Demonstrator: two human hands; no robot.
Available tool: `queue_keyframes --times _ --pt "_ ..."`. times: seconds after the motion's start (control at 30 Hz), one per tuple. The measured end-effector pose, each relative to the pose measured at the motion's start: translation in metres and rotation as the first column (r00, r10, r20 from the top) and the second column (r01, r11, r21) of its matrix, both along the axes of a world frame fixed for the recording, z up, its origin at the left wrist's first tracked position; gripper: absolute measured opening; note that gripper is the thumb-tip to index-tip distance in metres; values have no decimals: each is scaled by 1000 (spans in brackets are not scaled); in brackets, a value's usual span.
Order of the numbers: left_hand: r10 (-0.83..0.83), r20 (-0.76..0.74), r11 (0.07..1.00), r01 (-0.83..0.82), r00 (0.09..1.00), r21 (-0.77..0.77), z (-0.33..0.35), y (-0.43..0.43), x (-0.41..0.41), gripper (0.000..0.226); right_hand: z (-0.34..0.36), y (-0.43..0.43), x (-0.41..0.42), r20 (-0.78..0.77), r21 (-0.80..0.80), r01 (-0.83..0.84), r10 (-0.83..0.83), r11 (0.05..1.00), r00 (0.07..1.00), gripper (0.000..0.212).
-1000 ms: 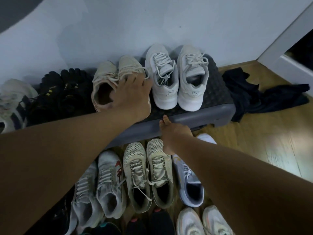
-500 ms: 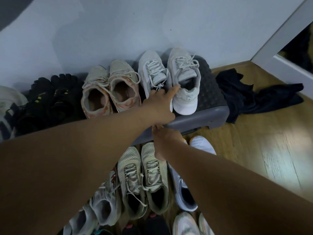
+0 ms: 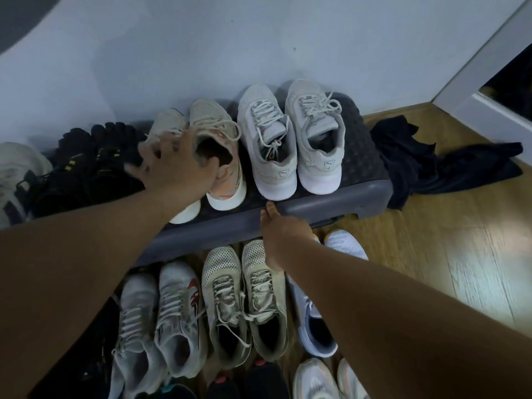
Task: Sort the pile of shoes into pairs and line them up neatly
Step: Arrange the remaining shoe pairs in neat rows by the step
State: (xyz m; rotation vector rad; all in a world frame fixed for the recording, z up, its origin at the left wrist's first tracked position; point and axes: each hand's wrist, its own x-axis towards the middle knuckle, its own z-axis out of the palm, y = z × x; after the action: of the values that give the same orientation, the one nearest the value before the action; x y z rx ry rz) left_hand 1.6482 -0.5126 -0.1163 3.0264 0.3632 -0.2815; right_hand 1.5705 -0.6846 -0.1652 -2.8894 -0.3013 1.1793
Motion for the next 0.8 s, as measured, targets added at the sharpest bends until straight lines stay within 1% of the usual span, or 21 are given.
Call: queue_keyframes --times 0.03,0.07,0.1,0.13,0.17,0.23,0.27,0.3,0.33,0.37,0.4,0.43,0.47,0.5,0.53,0.57,0.6,0.67,0.73,0.77,0.8 --pt "20 -99 995 -30 995 -97 -1 9 1 74 0 2 1 -5 -7 -3 3 1000 1000 89" --pt "-24 -153 986 -1 988 -165 -4 16 5 78 -1 5 2 -12 -13 -2 2 1000 1000 87" --pt "-78 -163 978 44 984 -205 -4 22 9 82 -1 7 3 -20 -21 2 -2 1000 1000 87" --pt "-102 -145 970 66 984 -235 -1 27 12 86 -1 9 3 -31 -31 1 -2 1000 1000 89" --pt "-85 -93 960 56 992 -275 2 34 12 85 0 10 3 -38 -44 -5 3 999 999 91" --pt "20 105 934 19 994 -356 8 54 3 69 1 10 1 -27 -66 -32 31 997 999 94" --pt "61 216 936 19 974 -352 11 68 -7 58 1 9 0 -18 -73 -40 39 996 999 96" --pt "81 302 953 15 950 -302 14 84 -18 50 1 9 0 -14 -78 -39 38 996 999 96" --pt "88 347 975 -9 934 -222 17 102 -29 46 2 10 1 -16 -85 -35 34 996 999 96" --pt "101 346 991 -63 933 -120 18 123 -39 46 1 12 1 -23 -92 -28 26 995 999 96" --pt "144 288 990 -140 947 -35 15 148 -50 50 0 14 0 -23 -96 -18 16 995 1000 96" --pt "220 173 974 -227 960 23 14 174 -60 58 -2 16 -2 -12 -98 -12 11 995 1000 97" --pt "308 21 951 -308 951 32 14 197 -71 72 -4 17 -3 4 -103 -17 17 995 1000 98" --pt "375 -135 926 -378 917 0 12 216 -80 83 -7 18 -4 20 -112 -29 31 993 999 99" --pt "378 -284 918 -397 881 -12 10 228 -89 87 -8 18 -5 27 -125 -45 49 991 998 97" --pt "319 -388 936 -353 865 -16 8 234 -95 83 -10 19 -6 26 -137 -72 76 988 997 95" --pt "242 -432 958 -284 869 -35 4 237 -100 78 -10 19 -6 25 -153 -95 100 984 995 93" --pt "141 -424 966 -218 894 -138 3 236 -100 72 -10 18 -4 40 -184 -123 133 975 990 90" --pt "152 -378 933 -258 913 -249 7 248 -105 71 -9 20 -4 55 -198 -118 131 973 990 87" --pt "177 -308 911 -274 935 -308 8 254 -108 72 -9 21 -5 75 -204 -108 125 973 989 88" --pt "203 -203 907 -263 958 -330 10 261 -114 70 -8 22 -6 83 -205 -92 111 974 990 89"
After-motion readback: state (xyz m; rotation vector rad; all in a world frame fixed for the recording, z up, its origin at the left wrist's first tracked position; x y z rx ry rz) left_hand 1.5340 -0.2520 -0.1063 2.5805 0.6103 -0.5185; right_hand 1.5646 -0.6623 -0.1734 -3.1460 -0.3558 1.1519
